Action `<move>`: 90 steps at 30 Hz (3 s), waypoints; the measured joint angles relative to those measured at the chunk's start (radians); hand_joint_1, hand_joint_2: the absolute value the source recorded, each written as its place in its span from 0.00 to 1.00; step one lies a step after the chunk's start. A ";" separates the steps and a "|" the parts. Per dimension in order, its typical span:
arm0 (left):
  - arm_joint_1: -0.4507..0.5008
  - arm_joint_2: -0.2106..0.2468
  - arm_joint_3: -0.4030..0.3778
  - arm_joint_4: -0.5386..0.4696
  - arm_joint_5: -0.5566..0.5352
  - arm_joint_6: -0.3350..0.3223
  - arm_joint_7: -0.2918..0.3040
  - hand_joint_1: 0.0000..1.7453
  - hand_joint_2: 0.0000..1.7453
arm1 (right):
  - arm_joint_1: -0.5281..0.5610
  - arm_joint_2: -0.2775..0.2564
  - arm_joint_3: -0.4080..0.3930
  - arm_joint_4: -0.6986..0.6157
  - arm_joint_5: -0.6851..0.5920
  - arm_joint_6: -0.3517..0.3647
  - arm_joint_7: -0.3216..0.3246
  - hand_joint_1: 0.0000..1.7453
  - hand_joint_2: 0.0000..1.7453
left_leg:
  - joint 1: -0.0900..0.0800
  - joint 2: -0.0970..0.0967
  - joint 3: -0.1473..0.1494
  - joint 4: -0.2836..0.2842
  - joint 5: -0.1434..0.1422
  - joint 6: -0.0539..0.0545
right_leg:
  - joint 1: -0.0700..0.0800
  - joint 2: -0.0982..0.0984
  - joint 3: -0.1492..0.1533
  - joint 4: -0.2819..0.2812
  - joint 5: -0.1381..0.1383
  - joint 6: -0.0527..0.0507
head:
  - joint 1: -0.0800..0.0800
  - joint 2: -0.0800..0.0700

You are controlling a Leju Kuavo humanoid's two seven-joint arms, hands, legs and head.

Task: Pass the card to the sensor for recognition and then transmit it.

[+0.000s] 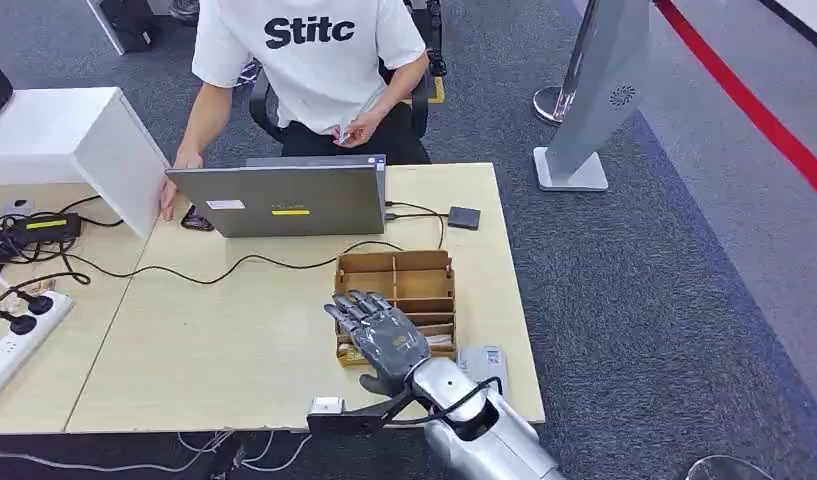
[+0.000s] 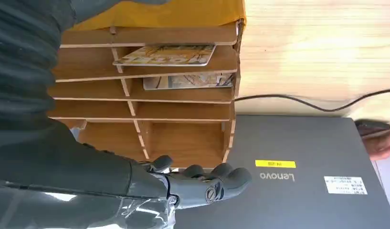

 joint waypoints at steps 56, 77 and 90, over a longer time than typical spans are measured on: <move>0.022 0.008 -0.001 0.000 0.021 0.000 -0.014 0.00 1.00 | 0.003 0.007 -0.077 -0.125 -0.055 -0.043 0.100 1.00 1.00 | 0.000 0.000 -0.001 0.000 0.000 0.000 | 0.000 0.000 -0.001 0.000 0.001 0.001 | 0.000 0.000; 0.029 0.015 -0.001 0.000 0.022 -0.001 -0.014 0.00 1.00 | 0.009 -0.013 -0.076 -0.256 -0.060 -0.033 0.109 1.00 1.00 | 0.000 0.000 -0.001 0.000 0.000 0.000 | 0.000 0.000 -0.001 0.000 0.001 0.001 | 0.000 0.000; 0.028 0.015 -0.002 0.000 0.010 -0.002 -0.009 0.00 1.00 | -0.056 -0.008 -0.052 -0.253 -0.187 0.084 0.216 1.00 1.00 | 0.000 0.000 -0.001 0.000 0.000 0.000 | 0.000 0.000 -0.001 0.000 0.001 0.001 | 0.000 0.000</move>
